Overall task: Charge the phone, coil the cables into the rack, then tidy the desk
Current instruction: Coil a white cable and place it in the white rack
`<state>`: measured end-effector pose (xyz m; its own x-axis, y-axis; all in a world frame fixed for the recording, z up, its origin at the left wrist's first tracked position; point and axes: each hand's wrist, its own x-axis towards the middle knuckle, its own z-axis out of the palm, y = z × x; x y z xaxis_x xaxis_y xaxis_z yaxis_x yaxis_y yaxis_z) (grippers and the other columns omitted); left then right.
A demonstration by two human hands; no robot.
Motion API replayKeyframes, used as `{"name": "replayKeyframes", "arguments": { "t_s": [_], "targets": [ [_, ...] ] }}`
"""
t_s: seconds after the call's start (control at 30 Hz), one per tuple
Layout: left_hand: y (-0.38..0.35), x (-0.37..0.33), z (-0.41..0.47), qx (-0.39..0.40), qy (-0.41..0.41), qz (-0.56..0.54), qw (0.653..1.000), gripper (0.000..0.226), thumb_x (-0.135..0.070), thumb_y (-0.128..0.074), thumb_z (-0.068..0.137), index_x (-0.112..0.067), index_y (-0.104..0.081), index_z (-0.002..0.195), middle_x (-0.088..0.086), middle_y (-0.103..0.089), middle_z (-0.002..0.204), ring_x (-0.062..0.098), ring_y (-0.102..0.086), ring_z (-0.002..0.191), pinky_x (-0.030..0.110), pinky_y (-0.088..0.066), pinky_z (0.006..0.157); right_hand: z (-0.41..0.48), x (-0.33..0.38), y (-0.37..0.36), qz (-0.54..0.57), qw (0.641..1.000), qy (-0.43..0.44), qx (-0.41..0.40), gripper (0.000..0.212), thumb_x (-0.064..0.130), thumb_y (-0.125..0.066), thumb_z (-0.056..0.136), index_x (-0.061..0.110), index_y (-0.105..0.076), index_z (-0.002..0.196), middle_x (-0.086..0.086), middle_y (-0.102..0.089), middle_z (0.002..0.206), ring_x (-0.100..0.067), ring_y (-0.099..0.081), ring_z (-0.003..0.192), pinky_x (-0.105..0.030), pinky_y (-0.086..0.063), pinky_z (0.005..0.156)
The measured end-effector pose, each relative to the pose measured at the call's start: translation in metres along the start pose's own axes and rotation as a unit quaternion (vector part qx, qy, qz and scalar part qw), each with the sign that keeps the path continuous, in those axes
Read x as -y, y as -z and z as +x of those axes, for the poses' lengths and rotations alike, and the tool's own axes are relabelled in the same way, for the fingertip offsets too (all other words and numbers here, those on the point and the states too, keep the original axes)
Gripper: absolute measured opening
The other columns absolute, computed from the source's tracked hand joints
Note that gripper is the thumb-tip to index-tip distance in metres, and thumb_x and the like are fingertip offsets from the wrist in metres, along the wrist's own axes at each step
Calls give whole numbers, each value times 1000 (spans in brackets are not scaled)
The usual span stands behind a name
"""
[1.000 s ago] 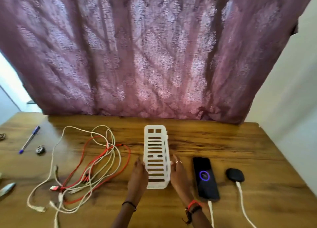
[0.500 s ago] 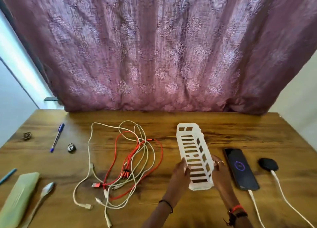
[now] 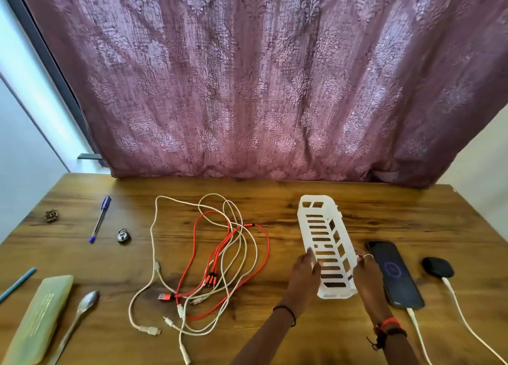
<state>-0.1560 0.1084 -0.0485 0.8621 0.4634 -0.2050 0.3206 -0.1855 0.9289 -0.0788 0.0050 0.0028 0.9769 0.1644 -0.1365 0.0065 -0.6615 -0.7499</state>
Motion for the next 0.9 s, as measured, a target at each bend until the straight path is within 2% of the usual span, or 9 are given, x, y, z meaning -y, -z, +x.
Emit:
{"name": "replayKeyframes", "arguments": {
  "t_s": [0.13, 0.23, 0.33, 0.43, 0.53, 0.6, 0.67, 0.77, 0.9],
  "targets": [
    [14, -15, -5, -2, -9, -11, 1000, 47, -27, -41, 99, -19, -31, 144, 2, -43, 138, 12, -48, 122, 3, -43, 78, 9, 3, -3, -29, 998, 12, -49, 24, -5, -42, 91, -8, -52, 113, -27, -59, 111, -39, -57, 98, -44, -49, 83],
    [53, -36, -11, -58, -67, 5, 996, 32, -30, -43, 98, -23, -52, 127, -6, -58, 118, 1, -56, 99, 13, -46, 81, 13, 17, -5, -52, 990, 111, -75, 36, -6, -45, 89, 3, -55, 123, -21, -59, 112, -34, -59, 99, -34, -48, 81],
    [120, -54, -18, -210, -104, -35, 972, 18, -20, -48, 96, -18, -64, 105, -13, -58, 80, -6, -51, 62, 8, -35, 58, 4, 47, -13, -1, 981, 186, -55, 37, -4, -46, 90, 11, -59, 122, -7, -56, 115, -21, -55, 104, -26, -41, 83],
    [196, -40, -24, -411, -138, 46, 900, 21, -1, -52, 89, -9, -61, 106, -2, -54, 93, 7, -50, 81, 14, -38, 73, -1, 74, -33, 27, 971, 235, -34, 38, -6, -47, 88, 13, -61, 119, -10, -57, 123, -23, -55, 112, -21, -39, 91],
    [254, 10, -24, -499, -33, 182, 847, 35, 8, -51, 82, 5, -49, 117, 20, -49, 114, 26, -43, 107, 29, -30, 95, -5, 92, -54, 27, 959, 280, 20, 40, -8, -47, 87, 12, -62, 118, -9, -59, 121, -13, -54, 98, 0, -34, 77],
    [275, 38, -25, -491, 72, 225, 839, 39, 5, -54, 82, 15, -46, 118, 36, -47, 116, 43, -40, 114, 43, -28, 100, -9, 100, -66, 16, 952, 300, 58, 40, -5, -48, 88, 17, -61, 119, -6, -61, 113, -10, -55, 86, -4, -40, 69],
    [281, 61, -26, -465, 164, 245, 835, 37, -2, -57, 84, 22, -48, 111, 43, -47, 113, 49, -41, 113, 49, -28, 98, -14, 106, -75, 1, 943, 322, 83, 40, -1, -49, 90, 21, -59, 121, -4, -63, 105, -10, -57, 75, -12, -45, 61],
    [279, 81, -29, -435, 246, 250, 829, 37, -14, -54, 91, 21, -55, 103, 45, -43, 117, 53, -40, 112, 51, -33, 97, -20, 116, -85, 16, 935, 333, 122, 36, -1, -48, 91, 15, -59, 122, 0, -62, 107, 0, -50, 66, -6, -42, 58],
    [279, 87, -29, -404, 285, 231, 838, 36, -24, -50, 93, 9, -63, 99, 37, -52, 114, 50, -47, 107, 48, -41, 89, -24, 123, -96, 41, 925, 355, 133, 33, -3, -48, 90, 13, -62, 115, -1, -60, 114, -2, -58, 88, 4, -36, 70]
  ]
}}
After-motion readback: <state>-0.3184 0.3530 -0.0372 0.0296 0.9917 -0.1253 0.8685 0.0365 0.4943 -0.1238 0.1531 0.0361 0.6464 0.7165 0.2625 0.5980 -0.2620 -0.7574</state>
